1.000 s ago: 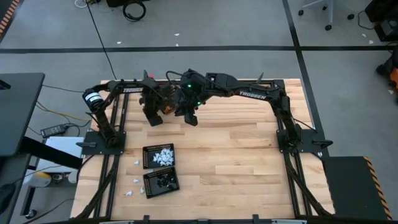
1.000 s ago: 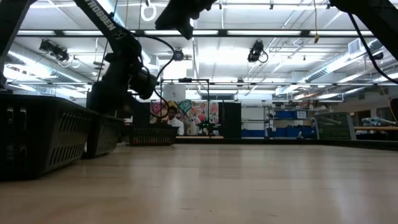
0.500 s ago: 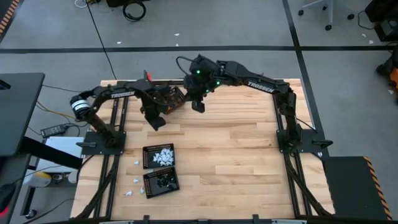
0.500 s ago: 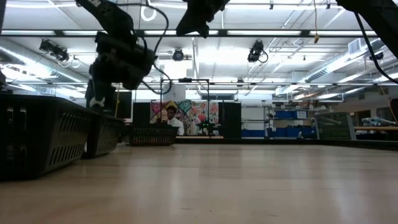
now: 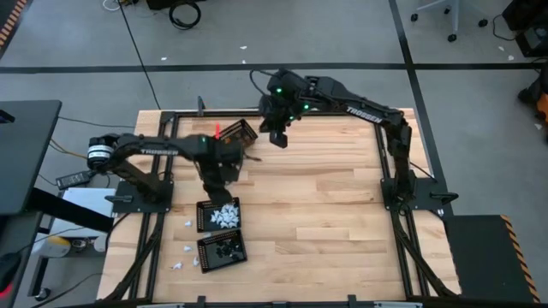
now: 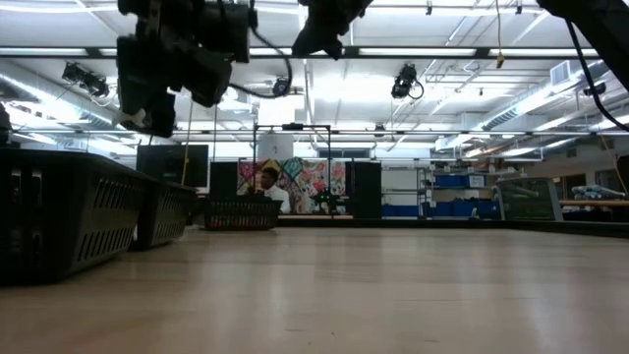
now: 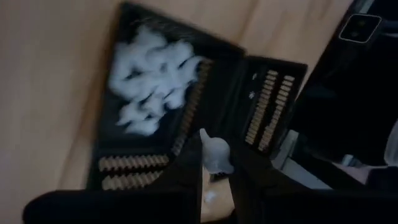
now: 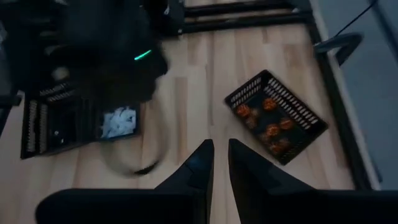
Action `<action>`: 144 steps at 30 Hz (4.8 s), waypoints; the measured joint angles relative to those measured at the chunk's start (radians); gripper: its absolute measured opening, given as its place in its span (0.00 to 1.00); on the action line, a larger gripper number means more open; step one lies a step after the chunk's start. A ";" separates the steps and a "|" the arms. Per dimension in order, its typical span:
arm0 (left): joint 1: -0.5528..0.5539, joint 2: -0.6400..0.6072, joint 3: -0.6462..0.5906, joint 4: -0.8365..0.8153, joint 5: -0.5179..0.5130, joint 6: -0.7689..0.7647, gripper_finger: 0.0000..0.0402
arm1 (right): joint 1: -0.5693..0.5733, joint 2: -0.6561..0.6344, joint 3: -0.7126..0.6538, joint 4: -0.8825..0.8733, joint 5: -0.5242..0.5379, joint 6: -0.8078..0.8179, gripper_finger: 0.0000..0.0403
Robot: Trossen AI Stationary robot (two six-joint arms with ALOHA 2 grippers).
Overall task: Sort Halloween decoration
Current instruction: Put the white toy into the middle black bin
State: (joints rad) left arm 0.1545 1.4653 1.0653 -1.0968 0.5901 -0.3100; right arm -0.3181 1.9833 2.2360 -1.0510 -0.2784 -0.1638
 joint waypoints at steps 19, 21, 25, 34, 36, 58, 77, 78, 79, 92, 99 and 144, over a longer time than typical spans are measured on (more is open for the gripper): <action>-0.245 0.009 -0.176 0.271 -0.357 -0.188 0.23 | 0.011 -0.071 0.001 0.019 0.050 0.041 0.13; -0.266 0.009 -0.176 0.272 -0.430 -0.191 0.23 | 0.020 -0.071 0.001 0.026 0.058 0.041 0.13; -0.301 0.009 -0.176 0.278 -0.478 -0.194 0.25 | 0.034 -0.071 0.001 0.026 0.099 0.041 0.13; -0.335 -0.048 -0.155 0.238 -0.443 -0.207 0.46 | 0.036 -0.071 0.001 0.025 0.102 0.083 0.13; -0.377 -0.109 -0.147 0.241 -0.501 -0.244 0.47 | 0.037 -0.071 0.001 0.018 0.103 0.093 0.13; -0.937 -0.386 -0.336 0.123 -0.755 -0.693 0.47 | 0.130 -0.070 0.001 0.040 0.197 0.172 0.13; -0.964 -0.393 -0.591 0.290 -0.772 -0.880 0.47 | 0.185 -0.070 0.001 0.043 0.228 0.224 0.13; -0.964 -0.393 -0.601 0.293 -0.772 -0.884 0.47 | 0.187 -0.070 0.001 0.043 0.232 0.224 0.13; -0.964 -0.393 -0.608 0.297 -0.771 -0.883 0.47 | 0.189 -0.070 0.001 0.043 0.234 0.224 0.13; -0.966 -0.395 -0.683 0.365 -0.758 -0.874 0.46 | 0.191 -0.070 0.001 0.043 0.234 0.240 0.13; -0.965 -0.395 -0.684 0.364 -0.743 -0.879 0.30 | 0.191 -0.070 0.001 0.048 0.234 0.235 0.13; -0.710 -0.398 -0.620 0.395 -0.603 -0.961 0.05 | 0.174 -0.070 0.001 0.085 0.225 0.186 0.13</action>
State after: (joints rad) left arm -0.5552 1.0668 0.4458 -0.7017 -0.0124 -1.2715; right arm -0.1440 1.9135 2.2368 -0.9661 -0.0532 0.0219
